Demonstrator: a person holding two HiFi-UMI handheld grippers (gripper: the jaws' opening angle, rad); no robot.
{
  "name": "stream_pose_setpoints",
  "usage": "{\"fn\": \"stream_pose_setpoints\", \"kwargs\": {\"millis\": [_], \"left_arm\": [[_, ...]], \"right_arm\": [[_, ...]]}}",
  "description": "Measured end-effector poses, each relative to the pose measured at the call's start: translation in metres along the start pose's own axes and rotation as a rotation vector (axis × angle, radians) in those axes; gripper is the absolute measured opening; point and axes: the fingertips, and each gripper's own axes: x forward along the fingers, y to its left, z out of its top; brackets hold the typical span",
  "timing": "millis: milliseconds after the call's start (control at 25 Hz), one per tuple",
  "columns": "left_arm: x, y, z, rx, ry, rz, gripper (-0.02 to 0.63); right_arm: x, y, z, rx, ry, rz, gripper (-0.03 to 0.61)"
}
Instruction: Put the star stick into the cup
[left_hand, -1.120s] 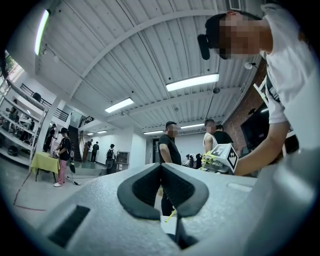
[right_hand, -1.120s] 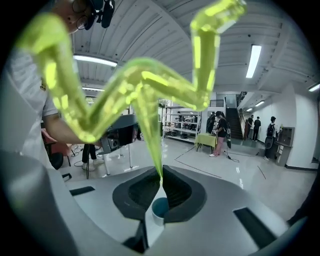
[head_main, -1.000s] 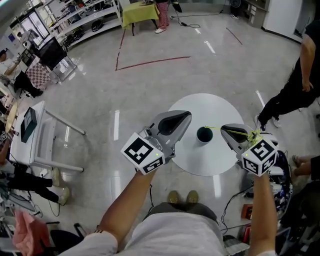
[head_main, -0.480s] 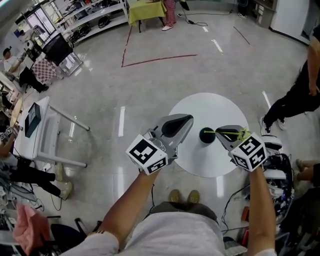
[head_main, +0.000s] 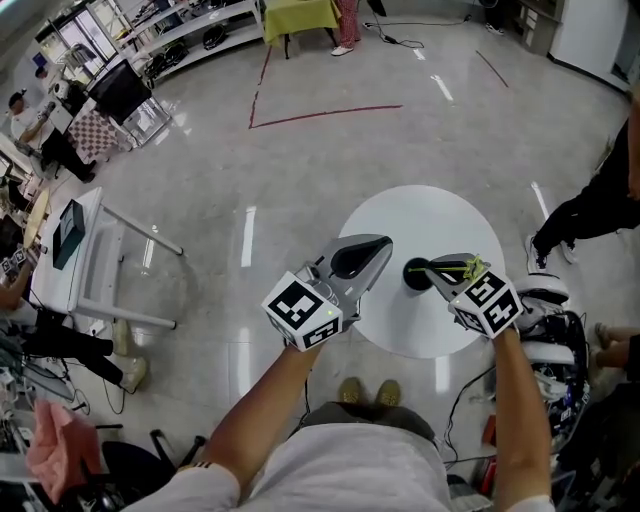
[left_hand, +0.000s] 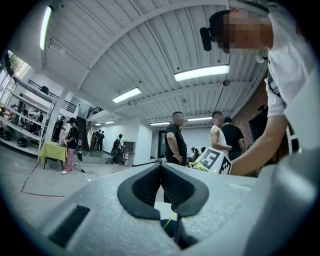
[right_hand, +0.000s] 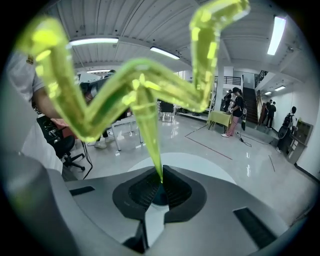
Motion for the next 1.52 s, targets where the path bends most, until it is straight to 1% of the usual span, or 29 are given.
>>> {"fn": "stream_pose_setpoints", "kwargs": {"millis": [520,960,1160,1240,1320,1520], "left_arm": [[0.012,0.008,-0.029,-0.025,0.054,-0.005,0.014],[0.018,0.007,-0.040,-0.038,0.073,-0.007,0.015],[0.019,0.007,-0.042,-0.042,0.077,-0.011,0.014],[0.019,0.006,-0.043,-0.044,0.079,-0.014,0.014],[0.020,0.005,-0.044,-0.044,0.081,-0.018,0.014],[0.019,-0.002,-0.044,-0.043,0.086,-0.026,0.015]], "right_arm": [[0.030,0.002,-0.021,-0.045,0.142,0.055,0.021],[0.040,-0.002,-0.027,-0.029,0.152,0.060,0.023],[0.038,-0.001,-0.024,-0.010,0.147,0.065,0.027],[0.036,-0.001,-0.022,-0.004,0.142,0.067,0.102],[0.033,0.001,-0.019,-0.003,0.128,0.071,0.139],[0.021,0.006,-0.011,-0.015,0.081,0.090,0.183]]}}
